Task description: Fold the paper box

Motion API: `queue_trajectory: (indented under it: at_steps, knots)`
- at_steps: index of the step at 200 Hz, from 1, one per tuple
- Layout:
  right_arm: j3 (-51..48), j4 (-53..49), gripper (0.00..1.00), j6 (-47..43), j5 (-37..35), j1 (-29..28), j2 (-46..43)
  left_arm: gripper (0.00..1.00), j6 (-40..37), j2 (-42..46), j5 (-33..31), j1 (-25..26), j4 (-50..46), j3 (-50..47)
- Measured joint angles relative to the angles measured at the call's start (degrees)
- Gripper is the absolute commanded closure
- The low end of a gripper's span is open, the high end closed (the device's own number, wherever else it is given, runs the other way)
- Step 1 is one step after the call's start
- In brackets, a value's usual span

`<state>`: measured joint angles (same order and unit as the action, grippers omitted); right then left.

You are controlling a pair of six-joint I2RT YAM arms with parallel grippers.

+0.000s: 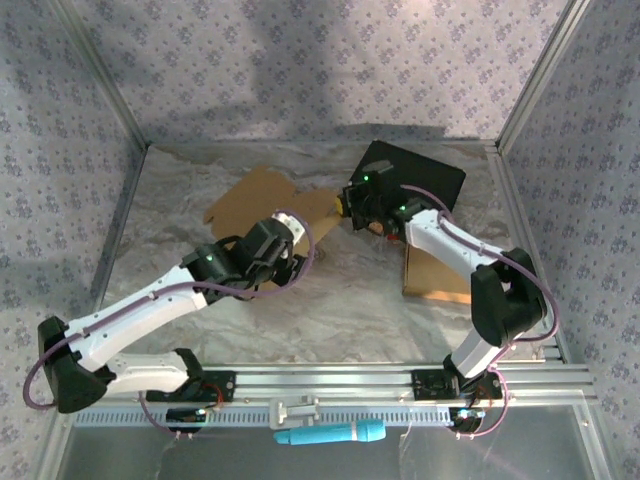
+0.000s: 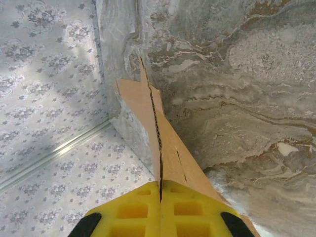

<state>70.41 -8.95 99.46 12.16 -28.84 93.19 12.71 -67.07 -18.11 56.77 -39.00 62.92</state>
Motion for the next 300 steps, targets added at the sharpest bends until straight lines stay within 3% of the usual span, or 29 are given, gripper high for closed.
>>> queue_trajectory:
  at_steps: [48, 85, 109, 141, 150, 155, 187, 208, 235, 265, 300]
  knots:
    - [5.9, -10.4, 1.00, 0.2, 1.1, 1.1, 0.0, 0.40, -5.8, -4.6, -7.7, 7.2, -0.3, -1.0]
    - [7.9, -15.8, 1.00, 0.2, 1.8, 1.6, 0.2, 0.43, -6.9, -9.6, -16.3, 7.7, -1.1, -2.2]
    - [8.7, -18.3, 1.00, 0.2, 2.0, 2.2, 0.2, 0.61, -7.4, -10.7, -20.2, 7.7, -1.9, -2.8]
    - [10.2, -22.4, 1.00, -0.7, 2.1, 3.6, 0.2, 1.00, -7.8, -10.7, -22.9, 7.6, -3.2, -2.8]
    - [11.0, -23.6, 1.00, -1.3, 2.4, 4.0, 0.2, 1.00, -8.2, -10.6, -23.2, 7.6, -3.2, -2.7]
    - [11.6, -24.2, 1.00, -1.7, 2.6, 4.2, 0.2, 1.00, -8.8, -10.6, -23.1, 7.6, -3.1, -2.6]
    - [20.0, -30.0, 0.57, -9.7, 2.5, 5.2, 0.3, 1.00, -10.3, -10.4, -19.6, 6.1, -4.9, 2.3]
    - [26.4, -33.5, 0.40, -15.4, -1.5, 4.8, -1.6, 1.00, -10.3, -10.4, -13.3, 1.6, -6.3, 7.8]
    - [26.8, -38.3, 0.33, -18.5, -5.5, 1.6, -9.2, 1.00, -9.7, -11.1, -5.5, -3.7, -8.9, 14.3]
    - [27.2, -41.4, 0.21, -18.0, -9.9, -4.5, -14.3, 1.00, -9.2, -14.5, -0.5, -5.6, -13.1, 21.9]
    - [32.9, -42.6, 0.30, -16.1, -11.3, -8.3, -8.9, 1.00, -9.2, -17.0, 1.4, -5.7, -16.7, 25.2]
